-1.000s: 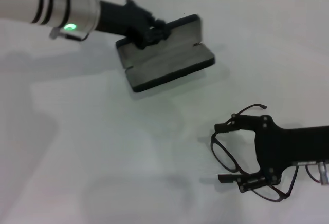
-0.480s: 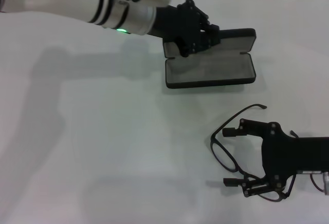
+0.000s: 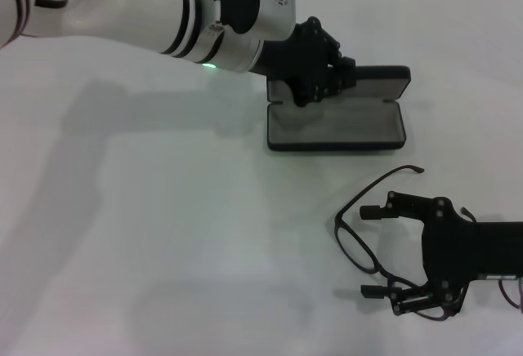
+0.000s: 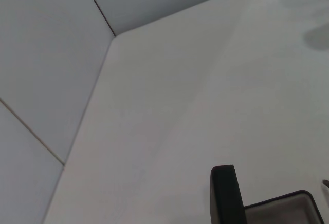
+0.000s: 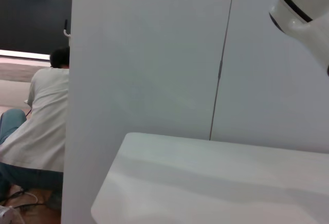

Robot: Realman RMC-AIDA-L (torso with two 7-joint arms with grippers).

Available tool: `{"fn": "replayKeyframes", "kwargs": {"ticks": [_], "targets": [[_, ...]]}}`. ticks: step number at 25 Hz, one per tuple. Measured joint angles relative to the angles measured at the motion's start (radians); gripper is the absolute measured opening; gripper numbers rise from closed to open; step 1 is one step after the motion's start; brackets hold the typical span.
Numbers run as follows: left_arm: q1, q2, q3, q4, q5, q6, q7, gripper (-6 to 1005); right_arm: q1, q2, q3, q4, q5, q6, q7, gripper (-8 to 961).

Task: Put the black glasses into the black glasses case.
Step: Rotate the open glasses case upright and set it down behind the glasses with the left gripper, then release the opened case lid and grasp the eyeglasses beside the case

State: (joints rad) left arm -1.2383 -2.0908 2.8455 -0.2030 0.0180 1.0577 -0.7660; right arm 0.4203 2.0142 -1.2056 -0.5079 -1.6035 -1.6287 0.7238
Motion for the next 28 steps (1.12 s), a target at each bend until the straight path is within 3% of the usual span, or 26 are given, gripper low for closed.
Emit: {"fn": "replayKeyframes", "kwargs": {"ticks": [6,19,23,28], "targets": [[-0.002,-0.001,0.000,0.007,0.077,0.023,-0.032,301,-0.003,0.000,0.000,0.000,0.001,0.017,0.000,884],[-0.006,-0.001,0.000,0.011,0.061,0.024,-0.038,375,-0.007,0.000,0.000,0.001,0.000,0.018,0.001,884],[-0.005,0.000,0.000,0.010,0.027,0.036,-0.037,457,-0.006,0.000,0.006,0.000,-0.001,0.018,0.003,884],[0.031,0.008,-0.002,-0.030,-0.119,0.180,-0.002,458,-0.006,0.000,0.051,-0.002,-0.001,-0.004,0.025,885]]}}
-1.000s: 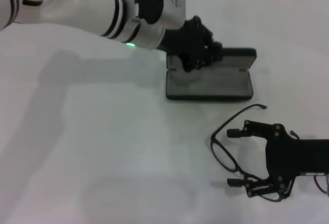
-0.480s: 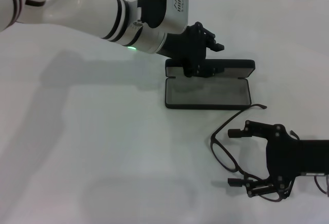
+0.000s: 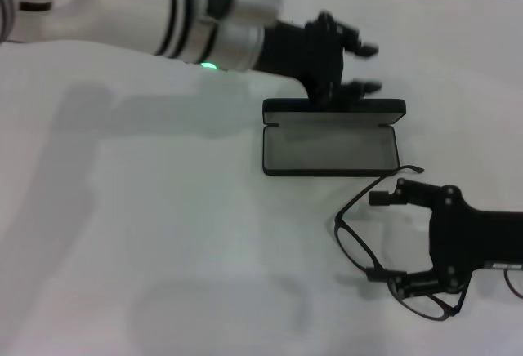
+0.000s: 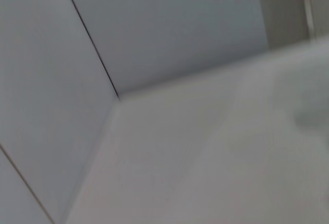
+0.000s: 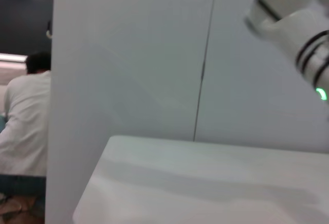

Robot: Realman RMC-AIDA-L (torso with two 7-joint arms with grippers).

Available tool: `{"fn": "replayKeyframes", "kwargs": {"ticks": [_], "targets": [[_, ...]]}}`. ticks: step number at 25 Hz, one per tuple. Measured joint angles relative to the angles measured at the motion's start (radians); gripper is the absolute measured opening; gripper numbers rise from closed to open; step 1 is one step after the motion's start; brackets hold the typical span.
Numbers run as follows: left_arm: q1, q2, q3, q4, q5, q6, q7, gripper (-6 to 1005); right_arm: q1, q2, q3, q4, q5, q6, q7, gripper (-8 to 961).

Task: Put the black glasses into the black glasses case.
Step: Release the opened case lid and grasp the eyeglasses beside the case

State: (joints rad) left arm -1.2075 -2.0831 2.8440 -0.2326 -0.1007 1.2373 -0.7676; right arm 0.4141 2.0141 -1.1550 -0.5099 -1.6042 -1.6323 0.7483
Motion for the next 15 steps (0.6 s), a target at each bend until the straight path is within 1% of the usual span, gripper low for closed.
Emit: {"fn": "replayKeyframes", "kwargs": {"ticks": [3,6,8,9,11,14,15], "targets": [[0.054,0.000,0.000,-0.046,-0.136,0.147,0.022,458,0.004,-0.001,0.020,-0.012,0.000,-0.027,0.042,885],[0.117,-0.001,0.000,-0.052,-0.235,0.234,0.038,459,0.007,-0.005,0.021,-0.059,-0.005,-0.044,0.119,884],[0.159,-0.003,0.000,-0.047,-0.285,0.260,0.040,458,0.007,-0.007,0.018,-0.119,-0.024,-0.045,0.214,883],[0.182,-0.004,0.000,-0.045,-0.310,0.264,0.035,458,0.008,-0.007,0.018,-0.156,-0.033,-0.046,0.266,882],[0.206,-0.006,0.000,-0.044,-0.335,0.263,0.014,458,0.010,-0.007,0.016,-0.241,-0.062,-0.050,0.404,880],[0.224,-0.005,0.000,-0.044,-0.342,0.262,-0.057,457,0.011,-0.003,0.013,-0.446,-0.156,-0.057,0.673,878],[0.229,-0.004,0.000,-0.045,-0.344,0.263,-0.080,457,0.010,0.000,-0.001,-0.542,-0.205,-0.064,0.779,877]]}}
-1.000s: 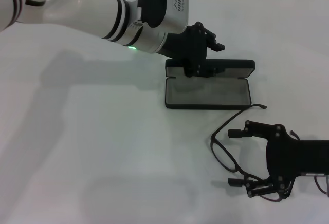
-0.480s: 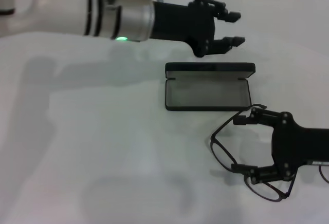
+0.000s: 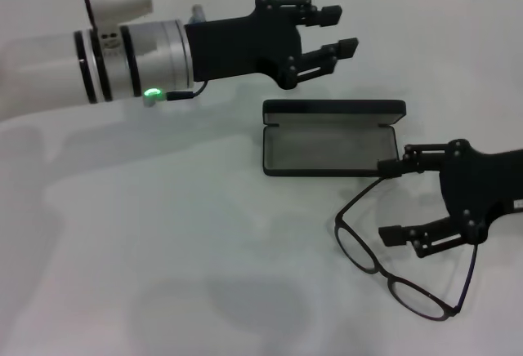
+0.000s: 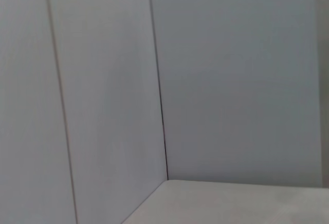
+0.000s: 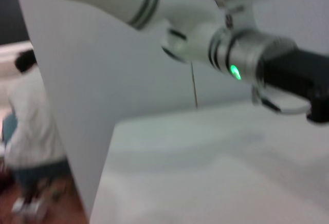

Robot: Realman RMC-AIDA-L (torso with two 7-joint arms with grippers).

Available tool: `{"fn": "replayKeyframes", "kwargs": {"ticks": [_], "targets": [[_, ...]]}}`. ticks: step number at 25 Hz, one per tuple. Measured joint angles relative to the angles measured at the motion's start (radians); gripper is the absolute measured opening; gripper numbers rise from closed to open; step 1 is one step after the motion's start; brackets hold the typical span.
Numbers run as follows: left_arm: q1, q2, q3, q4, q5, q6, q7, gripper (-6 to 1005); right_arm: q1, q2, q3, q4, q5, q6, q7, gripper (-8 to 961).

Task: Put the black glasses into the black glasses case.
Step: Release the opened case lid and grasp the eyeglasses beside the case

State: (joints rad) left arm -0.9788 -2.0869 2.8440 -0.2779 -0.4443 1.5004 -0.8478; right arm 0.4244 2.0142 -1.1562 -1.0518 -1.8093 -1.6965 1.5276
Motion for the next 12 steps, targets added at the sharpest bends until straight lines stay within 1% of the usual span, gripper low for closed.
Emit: {"fn": "replayKeyframes", "kwargs": {"ticks": [2,4,6,9,12], "targets": [[0.018,0.001,0.000,-0.004,-0.012,0.002,-0.017,458,0.003,0.002,-0.036,-0.120,-0.058,-0.015,0.111,876],[0.043,0.001,0.000,-0.004,-0.033,0.003,-0.019,458,0.018,0.002,-0.065,-0.200,-0.094,-0.023,0.180,874],[0.064,0.001,0.000,-0.002,-0.050,0.005,-0.018,458,0.049,0.001,-0.073,-0.240,-0.123,-0.025,0.281,872],[0.090,0.001,0.000,0.001,-0.057,0.019,-0.019,459,0.117,0.001,-0.084,-0.282,-0.191,-0.047,0.451,870],[0.116,0.001,0.000,0.000,-0.057,0.032,-0.019,458,0.173,0.002,-0.172,-0.364,-0.293,-0.071,0.568,868]]}}
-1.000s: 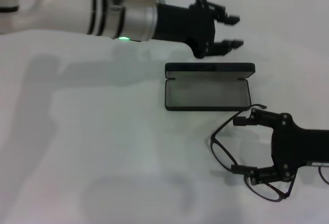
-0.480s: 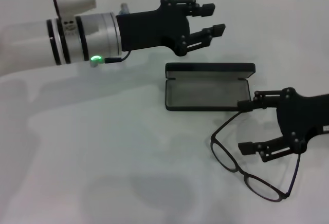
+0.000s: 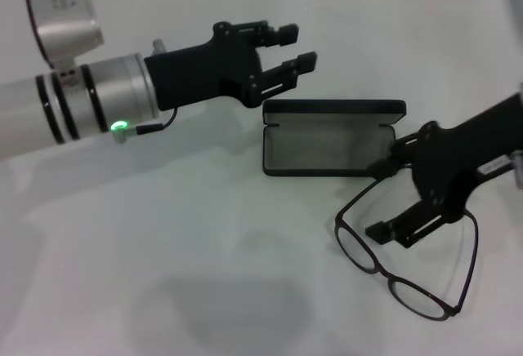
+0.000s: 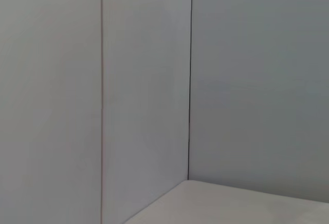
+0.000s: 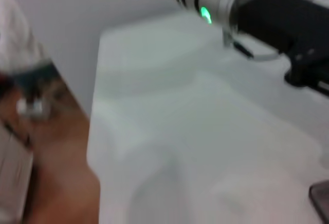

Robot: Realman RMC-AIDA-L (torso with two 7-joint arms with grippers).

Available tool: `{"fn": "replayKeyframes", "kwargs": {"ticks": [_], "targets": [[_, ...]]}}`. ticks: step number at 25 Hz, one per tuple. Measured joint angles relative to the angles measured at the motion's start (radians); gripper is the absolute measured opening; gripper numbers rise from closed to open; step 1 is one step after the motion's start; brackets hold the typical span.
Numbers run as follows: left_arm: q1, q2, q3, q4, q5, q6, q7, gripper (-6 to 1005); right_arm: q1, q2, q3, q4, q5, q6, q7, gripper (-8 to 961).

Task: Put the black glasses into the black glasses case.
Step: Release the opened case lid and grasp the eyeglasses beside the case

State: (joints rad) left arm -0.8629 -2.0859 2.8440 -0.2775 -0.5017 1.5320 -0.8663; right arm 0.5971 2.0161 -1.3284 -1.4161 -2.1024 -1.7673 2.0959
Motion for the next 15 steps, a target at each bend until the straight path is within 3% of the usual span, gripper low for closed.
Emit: {"fn": "replayKeyframes", "kwargs": {"ticks": [8,15], "targets": [[0.046,-0.001,0.000,0.001,-0.013,0.033,0.004,459,0.178,0.003,-0.110,0.003,-0.118,-0.050,0.296,863],[0.057,0.001,0.000,0.000,-0.015,0.041,0.005,457,0.263,0.007,-0.250,0.032,-0.194,-0.074,0.533,858]]}}
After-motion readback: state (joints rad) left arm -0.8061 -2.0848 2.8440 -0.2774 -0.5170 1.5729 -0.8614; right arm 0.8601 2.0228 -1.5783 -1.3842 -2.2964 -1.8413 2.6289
